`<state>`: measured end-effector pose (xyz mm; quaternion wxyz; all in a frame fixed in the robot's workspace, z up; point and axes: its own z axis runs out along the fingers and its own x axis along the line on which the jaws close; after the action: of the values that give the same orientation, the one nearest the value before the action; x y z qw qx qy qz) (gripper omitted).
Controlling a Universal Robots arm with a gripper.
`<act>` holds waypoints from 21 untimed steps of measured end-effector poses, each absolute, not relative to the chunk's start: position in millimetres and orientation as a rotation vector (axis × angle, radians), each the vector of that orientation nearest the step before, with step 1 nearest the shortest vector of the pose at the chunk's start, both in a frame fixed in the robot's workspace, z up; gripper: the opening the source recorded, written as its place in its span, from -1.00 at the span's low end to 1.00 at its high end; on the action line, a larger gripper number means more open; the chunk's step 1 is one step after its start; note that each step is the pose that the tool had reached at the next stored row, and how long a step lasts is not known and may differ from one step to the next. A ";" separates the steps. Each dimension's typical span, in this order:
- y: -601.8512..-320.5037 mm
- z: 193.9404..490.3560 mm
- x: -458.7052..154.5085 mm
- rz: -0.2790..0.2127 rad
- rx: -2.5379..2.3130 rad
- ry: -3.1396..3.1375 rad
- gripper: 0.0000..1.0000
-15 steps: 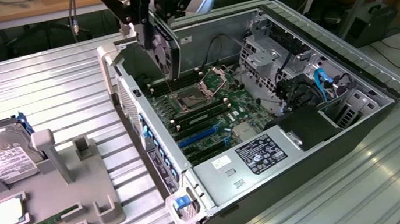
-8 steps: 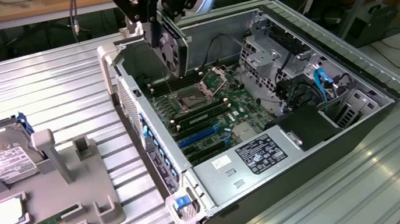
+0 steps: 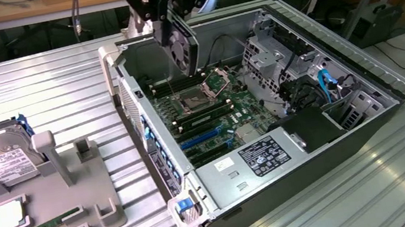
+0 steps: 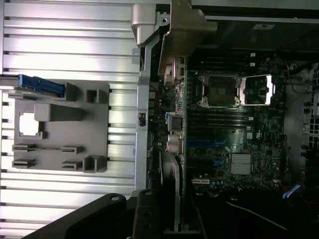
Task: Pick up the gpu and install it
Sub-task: 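Pick up the gpu and move the gpu toward the slot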
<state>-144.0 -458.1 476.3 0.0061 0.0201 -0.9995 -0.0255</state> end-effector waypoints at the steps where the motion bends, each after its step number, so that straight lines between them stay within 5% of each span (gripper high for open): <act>1: -458.1 476.2 -142.9 -0.080 0.063 -3.128 -0.45; 21: -458.1 475.7 -115.7 -0.080 0.063 -3.128 -0.45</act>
<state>-115.7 -458.1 475.7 0.0060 0.0201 -0.9995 -0.0255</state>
